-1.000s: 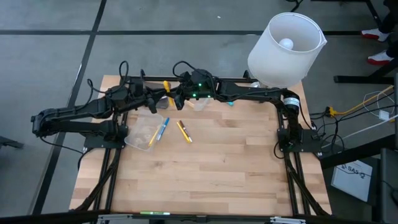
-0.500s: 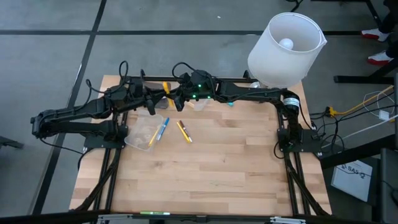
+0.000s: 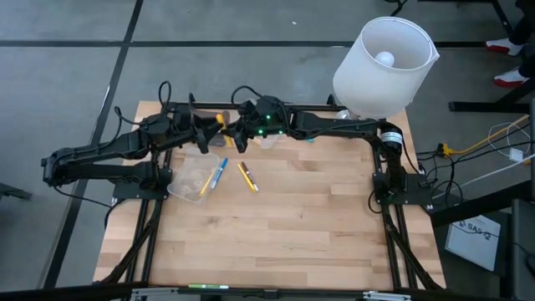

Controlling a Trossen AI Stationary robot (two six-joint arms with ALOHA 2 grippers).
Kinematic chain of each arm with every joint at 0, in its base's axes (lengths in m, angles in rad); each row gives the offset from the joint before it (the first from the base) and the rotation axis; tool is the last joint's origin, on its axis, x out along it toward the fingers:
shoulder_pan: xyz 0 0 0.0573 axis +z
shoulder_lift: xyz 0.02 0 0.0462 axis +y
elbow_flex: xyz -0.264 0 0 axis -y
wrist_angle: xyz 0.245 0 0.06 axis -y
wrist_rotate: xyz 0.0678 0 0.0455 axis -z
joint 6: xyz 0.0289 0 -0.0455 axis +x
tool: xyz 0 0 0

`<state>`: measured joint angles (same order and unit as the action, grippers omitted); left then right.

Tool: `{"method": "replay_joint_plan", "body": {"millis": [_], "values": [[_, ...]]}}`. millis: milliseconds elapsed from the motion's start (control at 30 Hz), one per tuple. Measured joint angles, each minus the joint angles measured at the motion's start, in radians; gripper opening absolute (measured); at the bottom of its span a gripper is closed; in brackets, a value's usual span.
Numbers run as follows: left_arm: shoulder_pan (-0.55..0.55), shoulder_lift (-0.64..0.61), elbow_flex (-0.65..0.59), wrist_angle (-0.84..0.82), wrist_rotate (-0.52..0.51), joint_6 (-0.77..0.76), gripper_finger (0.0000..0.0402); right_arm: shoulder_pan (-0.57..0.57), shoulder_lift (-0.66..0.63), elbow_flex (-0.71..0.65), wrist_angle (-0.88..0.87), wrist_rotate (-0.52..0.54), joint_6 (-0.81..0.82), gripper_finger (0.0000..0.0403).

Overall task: Pick & Place Markers
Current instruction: Put the yellow highlighter into the top transparent bin

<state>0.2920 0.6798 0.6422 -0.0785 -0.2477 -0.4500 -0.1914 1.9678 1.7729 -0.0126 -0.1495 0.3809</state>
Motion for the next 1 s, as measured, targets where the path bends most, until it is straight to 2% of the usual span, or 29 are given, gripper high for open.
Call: {"method": "replay_joint_plan", "body": {"millis": [367,667,1000], "values": [[0.0,0.03,0.0,0.061,0.073,0.0,0.0152,0.007,0.0,0.0,0.027,-0.033,-0.018,0.0069],[-0.001,0.034,0.0,0.063,0.093,-0.004,0.0061,0.009,0.0,0.0,0.026,-0.027,-0.035,0.0069],[-0.001,0.034,0.0,0.047,0.086,0.002,0.0061,0.009,0.0,0.001,0.001,-0.028,-0.018,0.0121]]}}
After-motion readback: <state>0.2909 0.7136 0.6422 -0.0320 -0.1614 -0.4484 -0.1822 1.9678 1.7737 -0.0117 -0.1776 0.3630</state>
